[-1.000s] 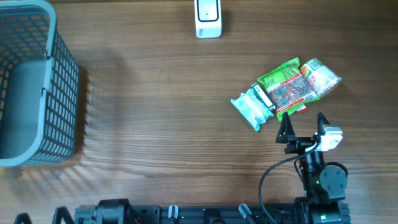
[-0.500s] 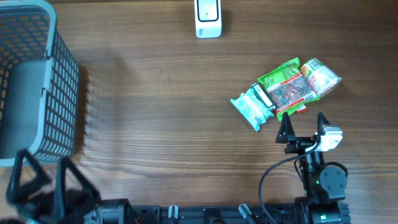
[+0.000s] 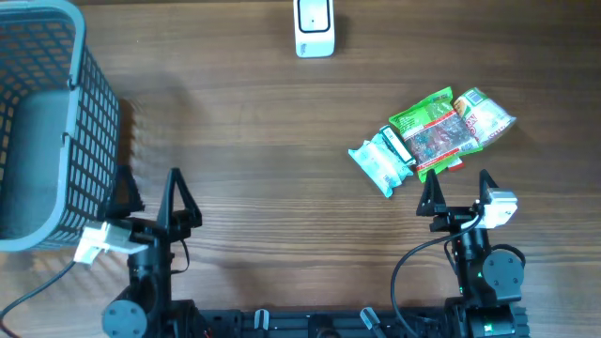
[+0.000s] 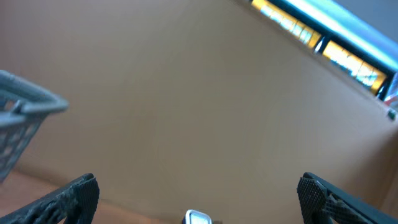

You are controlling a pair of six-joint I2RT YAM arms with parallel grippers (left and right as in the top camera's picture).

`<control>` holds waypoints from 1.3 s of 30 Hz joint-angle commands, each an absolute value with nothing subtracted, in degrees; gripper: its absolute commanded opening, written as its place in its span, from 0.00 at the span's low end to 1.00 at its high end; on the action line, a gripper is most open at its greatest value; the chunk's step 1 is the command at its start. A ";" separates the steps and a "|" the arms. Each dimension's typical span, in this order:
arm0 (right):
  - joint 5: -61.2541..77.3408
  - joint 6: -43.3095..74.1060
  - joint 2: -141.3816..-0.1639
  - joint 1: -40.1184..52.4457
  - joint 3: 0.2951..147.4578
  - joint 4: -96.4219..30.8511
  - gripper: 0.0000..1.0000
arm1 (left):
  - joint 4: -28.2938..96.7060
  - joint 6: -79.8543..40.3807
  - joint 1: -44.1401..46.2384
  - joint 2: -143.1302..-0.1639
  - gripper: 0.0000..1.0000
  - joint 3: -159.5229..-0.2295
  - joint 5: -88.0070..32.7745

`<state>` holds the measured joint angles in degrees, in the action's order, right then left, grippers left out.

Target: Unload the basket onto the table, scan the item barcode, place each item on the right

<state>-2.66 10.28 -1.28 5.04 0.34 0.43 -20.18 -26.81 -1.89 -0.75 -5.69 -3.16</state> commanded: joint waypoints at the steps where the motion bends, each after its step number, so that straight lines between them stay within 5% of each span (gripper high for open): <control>1: -3.40 10.90 -1.30 4.75 0.30 0.73 1.00 | -20.25 -26.09 -2.20 -0.30 1.00 -2.85 -3.68; 12: -3.40 10.90 -1.30 4.75 0.30 0.73 1.00 | -4.45 -25.19 -2.22 -0.23 1.00 -0.34 -2.79; 17: -3.40 10.90 -1.30 4.75 0.30 0.73 1.00 | 4.47 -14.46 -2.15 -0.21 1.00 -0.34 -2.33; 24: -3.40 10.90 -1.30 4.75 0.30 0.73 1.00 | 4.34 -2.20 -2.15 -0.21 1.00 -0.34 -3.01; 39: -3.40 10.90 -1.30 4.75 0.30 0.73 1.00 | 4.12 2.76 -2.15 -0.21 1.00 -0.34 -4.89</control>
